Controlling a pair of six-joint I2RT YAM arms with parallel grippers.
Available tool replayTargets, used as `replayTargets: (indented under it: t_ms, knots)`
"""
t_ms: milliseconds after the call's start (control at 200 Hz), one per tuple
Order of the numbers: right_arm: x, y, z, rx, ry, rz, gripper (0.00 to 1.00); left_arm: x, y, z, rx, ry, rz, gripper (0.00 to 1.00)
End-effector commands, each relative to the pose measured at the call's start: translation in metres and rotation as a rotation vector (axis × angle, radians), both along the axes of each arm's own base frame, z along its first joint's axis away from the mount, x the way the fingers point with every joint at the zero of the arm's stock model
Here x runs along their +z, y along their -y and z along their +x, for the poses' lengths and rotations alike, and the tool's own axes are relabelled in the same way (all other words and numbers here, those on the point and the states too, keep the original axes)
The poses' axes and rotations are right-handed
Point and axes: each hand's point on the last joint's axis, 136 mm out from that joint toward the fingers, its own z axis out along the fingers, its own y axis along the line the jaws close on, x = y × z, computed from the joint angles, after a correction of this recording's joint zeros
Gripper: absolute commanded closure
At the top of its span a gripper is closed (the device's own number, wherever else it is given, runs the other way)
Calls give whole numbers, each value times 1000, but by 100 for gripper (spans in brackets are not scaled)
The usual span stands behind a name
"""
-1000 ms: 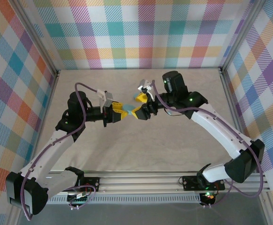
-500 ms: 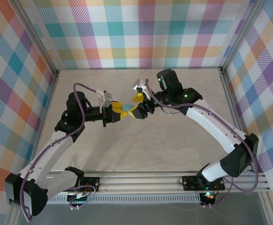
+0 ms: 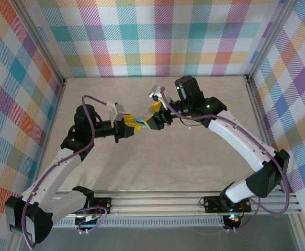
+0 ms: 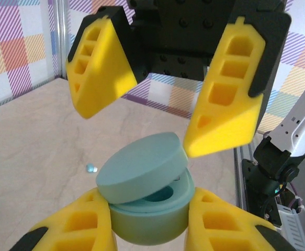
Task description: Insert the wireless bluetooth earbuds into the charging case
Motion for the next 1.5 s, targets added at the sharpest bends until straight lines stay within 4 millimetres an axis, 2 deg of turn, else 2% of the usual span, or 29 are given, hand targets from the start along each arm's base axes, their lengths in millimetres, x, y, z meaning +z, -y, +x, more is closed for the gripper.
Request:
replayTargets:
  t_ms: [0, 205, 580, 975, 1115, 1305, 1495]
  knots:
    - [14, 11, 33, -140, 65, 11, 25, 18, 6, -29, -118, 67, -38, 100]
    - [5, 11, 38, -158, 30, -10, 25, 16, 5, -31, -109, 66, -40, 100]
    - [-10, 22, 50, -223, -60, -44, 25, 8, 2, -28, -64, 57, -41, 100]
    - [15, 28, 37, -211, -152, 58, 25, -7, -2, -14, 14, 23, -18, 100]
    - [18, 24, 15, -96, -148, 85, 27, -6, -1, -13, 16, 27, -27, 100]
    - [-7, 11, -24, 63, 35, 36, 22, 1, 1, -15, -13, 16, -37, 100]
    - [-21, 6, -25, 80, 90, -32, 18, 8, 3, -20, -43, 24, -48, 100]
